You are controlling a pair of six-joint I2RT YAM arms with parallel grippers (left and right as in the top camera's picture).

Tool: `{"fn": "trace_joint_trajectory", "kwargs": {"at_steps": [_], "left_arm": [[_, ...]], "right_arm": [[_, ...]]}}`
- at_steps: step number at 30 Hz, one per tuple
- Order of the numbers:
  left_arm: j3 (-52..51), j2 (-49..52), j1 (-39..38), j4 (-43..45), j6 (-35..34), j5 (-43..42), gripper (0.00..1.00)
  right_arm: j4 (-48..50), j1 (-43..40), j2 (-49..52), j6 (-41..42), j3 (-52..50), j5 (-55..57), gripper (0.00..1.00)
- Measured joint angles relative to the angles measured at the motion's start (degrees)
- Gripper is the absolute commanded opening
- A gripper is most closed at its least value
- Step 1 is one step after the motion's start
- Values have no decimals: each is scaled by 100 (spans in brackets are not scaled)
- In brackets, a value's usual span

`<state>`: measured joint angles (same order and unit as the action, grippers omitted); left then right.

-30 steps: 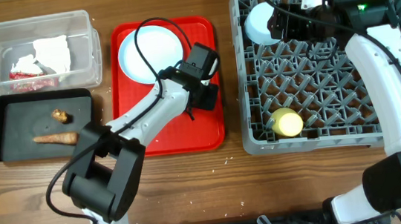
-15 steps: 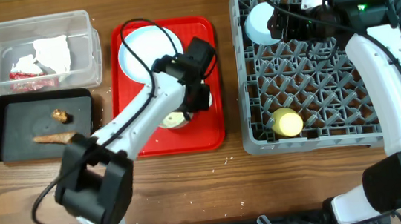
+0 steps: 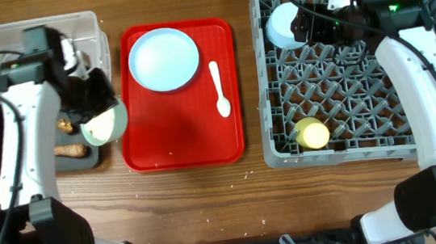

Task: Sort waste into correct bins and load items into the dishwasher rack
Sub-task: 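Grasp the green rice bowl with the left gripper and lift it, then tip the green bowl over the black tray to pour out the rice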

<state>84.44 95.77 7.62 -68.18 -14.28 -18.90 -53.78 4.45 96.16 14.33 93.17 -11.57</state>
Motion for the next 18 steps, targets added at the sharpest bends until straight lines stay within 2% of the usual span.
{"fn": "trace_joint_trajectory", "kwargs": {"at_steps": [9, 18], "left_arm": [[0, -9, 1412, -22, 616, -741, 4], [0, -9, 2358, 39, 1023, -1735, 4]], "right_arm": [[0, 0, 0, 0, 0, 0, 86], [-46, 0, 0, 0, -2, 0, 86]]}}
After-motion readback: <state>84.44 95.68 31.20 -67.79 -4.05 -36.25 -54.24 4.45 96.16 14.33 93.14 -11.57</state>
